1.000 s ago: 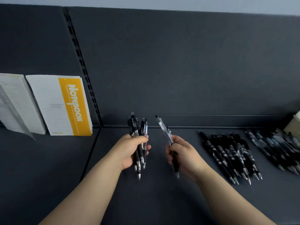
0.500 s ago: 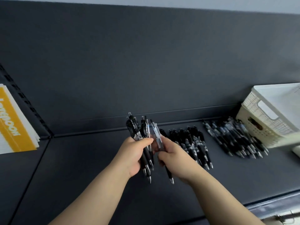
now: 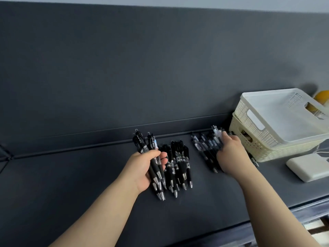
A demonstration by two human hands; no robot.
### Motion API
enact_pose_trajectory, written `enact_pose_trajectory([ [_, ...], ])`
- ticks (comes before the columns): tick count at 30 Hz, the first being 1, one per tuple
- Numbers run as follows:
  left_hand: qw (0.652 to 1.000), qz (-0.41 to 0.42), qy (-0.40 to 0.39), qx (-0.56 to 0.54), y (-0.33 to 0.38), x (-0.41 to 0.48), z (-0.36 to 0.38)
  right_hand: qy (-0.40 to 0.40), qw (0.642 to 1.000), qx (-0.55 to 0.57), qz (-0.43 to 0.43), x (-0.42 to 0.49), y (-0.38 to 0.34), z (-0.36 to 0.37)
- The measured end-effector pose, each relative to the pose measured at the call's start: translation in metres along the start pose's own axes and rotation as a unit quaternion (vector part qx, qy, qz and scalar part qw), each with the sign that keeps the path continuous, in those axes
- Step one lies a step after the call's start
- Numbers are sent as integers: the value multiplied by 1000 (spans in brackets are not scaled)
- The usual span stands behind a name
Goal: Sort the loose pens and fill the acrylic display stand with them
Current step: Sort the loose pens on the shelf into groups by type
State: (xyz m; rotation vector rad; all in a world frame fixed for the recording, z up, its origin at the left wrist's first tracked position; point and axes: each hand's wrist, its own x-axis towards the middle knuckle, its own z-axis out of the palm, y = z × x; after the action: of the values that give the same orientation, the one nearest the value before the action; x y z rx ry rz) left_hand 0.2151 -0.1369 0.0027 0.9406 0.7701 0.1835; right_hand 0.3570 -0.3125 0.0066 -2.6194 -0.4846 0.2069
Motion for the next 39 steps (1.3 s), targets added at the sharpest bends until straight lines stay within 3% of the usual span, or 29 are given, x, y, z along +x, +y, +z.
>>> enact_pose_trajectory([
  [5, 1000, -2, 2, -18, -6, 4, 22, -19, 998, -64, -4, 29, 28, -5],
  [10, 999, -12, -11, -39, -12, 3, 31, 22, 988, -126, -81, 32, 31, 0],
  [13, 999, -16, -22, -47, -16, 2, 33, 45, 983, 19, -175, 7, 4, 5],
  [16, 998, -10, -35, -43, -18, -1, 37, -88, 955, 187, -213, -23, -27, 13],
  [21, 998, 4, -50, -41, -19, -6, 44, -145, 931, 266, -205, -23, -32, 35],
  [24, 995, -5, -49, -83, -21, -1, 44, -85, 946, 259, -172, -6, -15, 22],
  [28, 992, -19, -56, -107, -23, 0, 46, 63, 987, 59, -135, 26, 24, -6],
  [33, 989, -28, -79, -123, -24, -1, 51, 55, 991, -96, -72, 50, 56, -8],
  [37, 986, -29, -94, -136, -26, 0, 51, 128, 981, -46, -137, 27, 32, -5],
  [39, 985, -26, -98, -138, -27, 1, 50, 91, 973, 51, -208, 3, 10, -1],
])
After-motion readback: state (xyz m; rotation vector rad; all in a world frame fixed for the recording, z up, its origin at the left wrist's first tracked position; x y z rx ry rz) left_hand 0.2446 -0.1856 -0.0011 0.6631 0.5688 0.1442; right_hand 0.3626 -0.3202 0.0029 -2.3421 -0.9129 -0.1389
